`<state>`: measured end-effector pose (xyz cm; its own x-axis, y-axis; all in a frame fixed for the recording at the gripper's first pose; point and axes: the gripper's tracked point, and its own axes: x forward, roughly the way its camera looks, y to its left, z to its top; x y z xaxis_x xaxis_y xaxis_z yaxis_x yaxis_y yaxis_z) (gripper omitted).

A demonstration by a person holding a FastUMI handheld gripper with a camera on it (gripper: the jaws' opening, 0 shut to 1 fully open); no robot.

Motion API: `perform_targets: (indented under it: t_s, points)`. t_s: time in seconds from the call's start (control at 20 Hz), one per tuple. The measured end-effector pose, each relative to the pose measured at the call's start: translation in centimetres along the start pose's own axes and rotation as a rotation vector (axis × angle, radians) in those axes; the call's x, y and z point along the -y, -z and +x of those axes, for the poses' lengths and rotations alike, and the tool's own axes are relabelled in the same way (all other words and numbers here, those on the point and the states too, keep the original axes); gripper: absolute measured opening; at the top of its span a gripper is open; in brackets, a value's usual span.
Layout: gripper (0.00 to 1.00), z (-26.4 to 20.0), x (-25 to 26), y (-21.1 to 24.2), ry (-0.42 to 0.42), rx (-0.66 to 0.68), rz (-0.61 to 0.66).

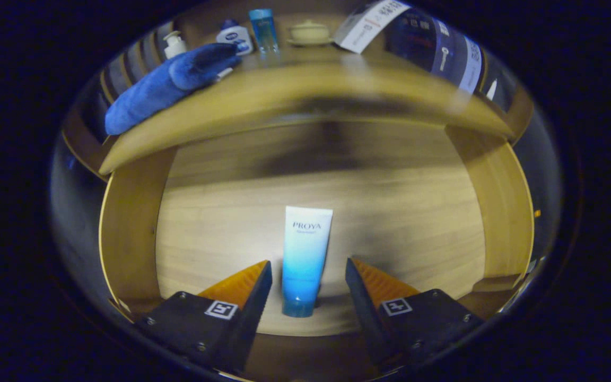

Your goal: Pull open the drawer, take out the items inside it, and place them on the countertop above the cabinet.

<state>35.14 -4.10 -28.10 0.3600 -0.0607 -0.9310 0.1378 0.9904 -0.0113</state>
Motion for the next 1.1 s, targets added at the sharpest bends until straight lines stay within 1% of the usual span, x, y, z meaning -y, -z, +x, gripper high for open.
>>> perform_targets:
  t_s: [0.1,0.15,0.2,0.25,0.3,0.35,0.45,0.6,0.75,0.85,1.0,1.1]
  points:
    - [0.82,0.7,0.0,0.1,-0.019,-0.028,0.027]
    - [0.64,0.9,-0.1,0.1,-0.035,-0.055,0.036]
    - [0.47,0.7,-0.1,-0.8,-0.038,-0.038,0.048]
    - [0.46,0.6,-0.1,-0.1,-0.041,-0.050,0.046]
    - [0.46,0.7,-0.1,-0.4,-0.046,-0.034,0.057]
    - [0.42,0.7,-0.1,-0.4,-0.046,-0.025,0.048]
    - [0.42,0.0,-0.4,-0.9,-0.081,0.021,0.021]
    - [0.42,-1.4,0.8,-1.2,-0.040,0.117,-0.038]
    - [0.41,-3.2,1.2,-2.4,-0.046,0.264,-0.068]
    - [0.42,-4.4,1.8,-2.1,-0.040,0.318,-0.099]
    - [0.41,-6.7,1.0,-2.0,-0.091,0.420,-0.123]
    - [0.42,-8.8,0.0,-2.8,-0.141,0.533,-0.125]
